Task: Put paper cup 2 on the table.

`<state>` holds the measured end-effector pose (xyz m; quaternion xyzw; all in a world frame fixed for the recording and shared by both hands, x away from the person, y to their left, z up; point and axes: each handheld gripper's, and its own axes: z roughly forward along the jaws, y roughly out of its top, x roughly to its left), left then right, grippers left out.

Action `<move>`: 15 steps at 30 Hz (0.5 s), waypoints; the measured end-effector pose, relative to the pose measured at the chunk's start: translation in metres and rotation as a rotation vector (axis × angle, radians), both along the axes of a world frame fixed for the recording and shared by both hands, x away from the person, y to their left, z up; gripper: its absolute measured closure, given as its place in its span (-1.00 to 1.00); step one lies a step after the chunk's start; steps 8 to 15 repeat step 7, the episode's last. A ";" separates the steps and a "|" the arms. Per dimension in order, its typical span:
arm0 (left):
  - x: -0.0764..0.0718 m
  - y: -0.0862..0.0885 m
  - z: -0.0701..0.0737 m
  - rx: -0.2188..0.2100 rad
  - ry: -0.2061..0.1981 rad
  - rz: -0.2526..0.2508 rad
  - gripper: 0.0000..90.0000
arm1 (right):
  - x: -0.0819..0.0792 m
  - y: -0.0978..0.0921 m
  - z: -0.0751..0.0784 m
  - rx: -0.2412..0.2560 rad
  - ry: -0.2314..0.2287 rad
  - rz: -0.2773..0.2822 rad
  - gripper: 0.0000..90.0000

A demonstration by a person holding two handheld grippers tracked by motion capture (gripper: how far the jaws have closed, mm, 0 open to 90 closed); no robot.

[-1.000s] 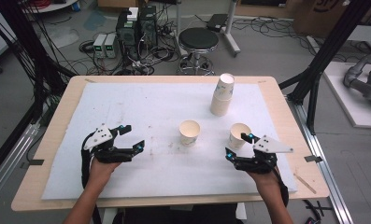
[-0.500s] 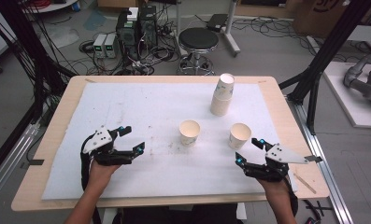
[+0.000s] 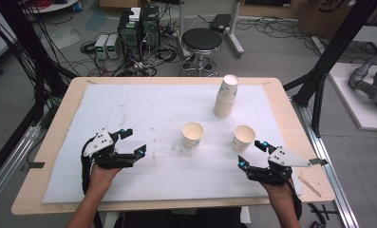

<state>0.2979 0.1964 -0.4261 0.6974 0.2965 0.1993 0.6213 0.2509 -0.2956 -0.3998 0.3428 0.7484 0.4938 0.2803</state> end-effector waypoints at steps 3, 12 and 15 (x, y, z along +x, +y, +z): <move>0.000 0.000 0.000 0.000 0.001 0.001 -0.64 | -0.001 0.000 0.000 0.001 0.002 -0.001 -0.54; 0.000 -0.001 0.000 0.000 0.003 -0.001 -0.64 | -0.001 -0.001 -0.001 0.003 0.005 -0.002 -0.54; 0.000 -0.001 0.000 0.000 0.003 -0.001 -0.64 | -0.001 -0.001 -0.001 0.003 0.005 -0.002 -0.54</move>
